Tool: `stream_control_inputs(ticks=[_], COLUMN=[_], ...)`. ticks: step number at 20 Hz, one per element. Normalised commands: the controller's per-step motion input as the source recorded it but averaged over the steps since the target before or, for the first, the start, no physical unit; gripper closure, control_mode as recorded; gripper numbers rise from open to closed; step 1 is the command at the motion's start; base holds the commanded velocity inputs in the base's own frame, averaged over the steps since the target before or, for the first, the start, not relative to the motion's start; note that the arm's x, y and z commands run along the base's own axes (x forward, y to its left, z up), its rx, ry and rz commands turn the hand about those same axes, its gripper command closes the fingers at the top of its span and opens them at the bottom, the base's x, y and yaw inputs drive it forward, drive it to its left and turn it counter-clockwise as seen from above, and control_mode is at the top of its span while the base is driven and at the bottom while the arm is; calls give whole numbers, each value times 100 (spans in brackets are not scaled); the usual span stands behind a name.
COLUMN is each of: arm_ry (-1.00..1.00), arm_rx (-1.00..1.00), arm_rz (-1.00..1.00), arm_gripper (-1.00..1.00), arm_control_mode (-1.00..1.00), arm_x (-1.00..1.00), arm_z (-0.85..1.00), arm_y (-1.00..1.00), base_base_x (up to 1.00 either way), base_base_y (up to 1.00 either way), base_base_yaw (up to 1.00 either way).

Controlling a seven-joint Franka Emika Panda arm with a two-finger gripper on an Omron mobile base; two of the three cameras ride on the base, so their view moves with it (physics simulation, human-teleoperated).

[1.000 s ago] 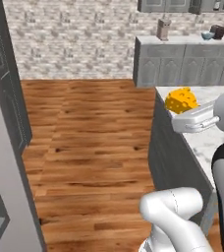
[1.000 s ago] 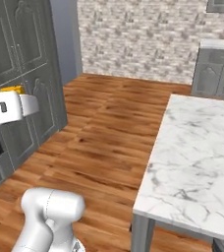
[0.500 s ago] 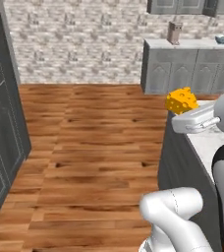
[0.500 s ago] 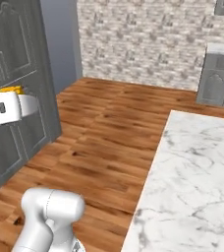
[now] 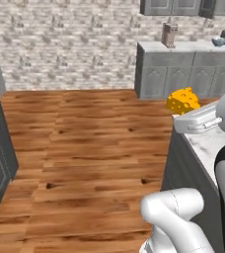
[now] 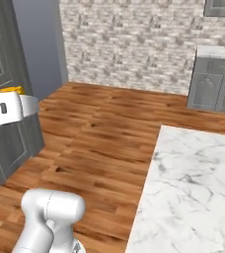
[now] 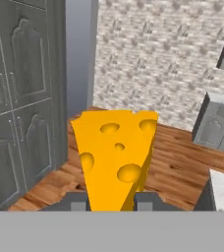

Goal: Pick the cheese from the fridge and the cheese grater from the cabinet and place them next to the salad bowl.

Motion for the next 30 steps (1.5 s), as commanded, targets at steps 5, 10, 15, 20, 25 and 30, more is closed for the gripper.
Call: stream_control_inputs(ticks=[5,10,15,20,25,30], arm_ry=[0,0,0,0,0,0], arm_rx=[0,0,0,0,0,0], arm_rz=[0,0,0,0,0,0], arm_gripper=[100,100,100,100,100,100], arm_control_mode=[100,100,100,100,100,100], arm_x=[0,0,0,0,0,0], arm_z=[0,0,0,0,0,0], arm_y=[0,0,0,0,0,0], base_base_x=[100,100,100,100,100,100], base_base_y=[-1,-13,-18,-27,-30,-42], base_base_yaw=[-2,0,0,0,0,0])
